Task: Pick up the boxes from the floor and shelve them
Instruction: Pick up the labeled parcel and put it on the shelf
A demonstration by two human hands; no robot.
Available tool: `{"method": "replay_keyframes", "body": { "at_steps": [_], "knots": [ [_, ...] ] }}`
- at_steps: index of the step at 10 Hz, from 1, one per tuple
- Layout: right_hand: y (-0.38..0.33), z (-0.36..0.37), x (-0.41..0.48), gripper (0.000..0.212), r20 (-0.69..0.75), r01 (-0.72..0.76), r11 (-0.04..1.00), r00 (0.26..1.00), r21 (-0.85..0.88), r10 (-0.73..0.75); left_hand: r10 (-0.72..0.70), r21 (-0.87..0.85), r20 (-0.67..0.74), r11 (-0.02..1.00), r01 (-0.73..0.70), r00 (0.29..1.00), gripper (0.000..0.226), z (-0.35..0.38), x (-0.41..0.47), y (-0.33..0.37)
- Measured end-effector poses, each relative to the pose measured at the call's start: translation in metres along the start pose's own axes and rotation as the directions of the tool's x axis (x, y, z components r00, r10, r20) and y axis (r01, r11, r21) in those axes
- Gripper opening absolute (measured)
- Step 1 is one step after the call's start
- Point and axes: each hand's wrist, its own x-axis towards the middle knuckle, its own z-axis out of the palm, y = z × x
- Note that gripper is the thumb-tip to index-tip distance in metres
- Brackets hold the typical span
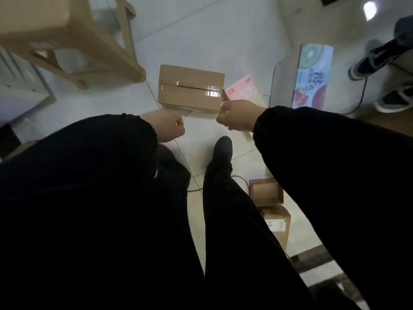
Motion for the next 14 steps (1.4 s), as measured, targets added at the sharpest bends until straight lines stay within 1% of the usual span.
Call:
{"method": "replay_keyframes", "body": {
  "at_steps": [1,2,3,4,5,6,7,8,9,10,11,12,13,14],
  "knots": [
    [0.022,0.027,0.059,0.036,0.077,-0.117,0.979,0.991,0.165,0.106,0.009,-0.015,0.117,1.0,-0.007,0.993,0.033,0.031,0.064,-0.022],
    [0.05,0.061,0.123,0.042,0.07,-0.211,0.929,0.977,0.304,0.199,-0.034,-0.114,0.145,0.992,0.051,0.989,0.04,0.059,0.13,-0.053],
    [0.078,0.1,0.186,0.047,-0.008,-0.241,0.85,0.961,0.468,0.277,-0.13,-0.277,0.082,0.949,0.148,0.988,0.06,0.077,0.201,-0.095],
    [0.1,0.129,0.247,0.058,-0.065,-0.222,0.753,0.941,0.619,0.331,-0.299,-0.474,-0.049,0.847,0.241,0.953,0.084,0.082,0.269,-0.143],
    [0.115,0.149,0.298,0.069,-0.113,-0.164,0.631,0.92,0.758,0.375,-0.395,-0.623,-0.063,0.733,0.273,0.917,0.091,0.083,0.325,-0.17],
    [0.119,0.163,0.34,0.074,-0.118,-0.126,0.627,0.936,0.769,0.332,-0.372,-0.663,-0.098,0.716,0.218,0.923,0.06,0.089,0.365,-0.178],
    [0.116,0.163,0.354,0.066,-0.094,-0.102,0.553,0.945,0.827,0.314,-0.337,-0.658,-0.077,0.724,0.206,0.938,0.052,0.091,0.369,-0.178],
    [0.098,0.146,0.326,0.066,-0.116,-0.055,0.515,0.948,0.855,0.295,-0.272,-0.716,-0.095,0.687,0.124,0.958,0.057,0.076,0.335,-0.187],
    [0.075,0.107,0.276,0.065,-0.133,-0.014,0.497,0.957,0.867,0.259,-0.346,-0.858,-0.107,0.507,0.09,0.932,0.038,0.049,0.28,-0.182],
    [0.045,0.05,0.209,0.065,-0.195,0.076,0.548,0.967,0.833,0.161,-0.423,-0.973,-0.123,0.229,-0.026,0.898,0.029,0.004,0.199,-0.162],
    [0.002,-0.005,0.132,0.063,-0.298,0.222,0.61,0.954,0.76,0.024,-0.439,-0.973,-0.211,0.182,-0.144,0.873,0.021,-0.039,0.101,-0.149],
    [-0.048,-0.054,0.049,0.06,-0.37,0.343,0.664,0.923,0.665,-0.106,-0.479,-0.941,-0.338,0.196,-0.277,0.81,0.017,-0.069,-0.009,-0.142],
    [-0.096,-0.095,-0.037,0.072,-0.442,0.503,0.67,0.852,0.547,-0.28,-0.541,-0.885,-0.46,0.209,-0.416,0.705,0.027,-0.077,-0.125,-0.139],
    [-0.15,-0.114,-0.127,0.076,-0.458,0.652,0.653,0.75,0.386,-0.478,-0.626,-0.821,-0.527,0.199,-0.535,0.575,0.043,-0.055,-0.24,-0.141]
  ]
}}
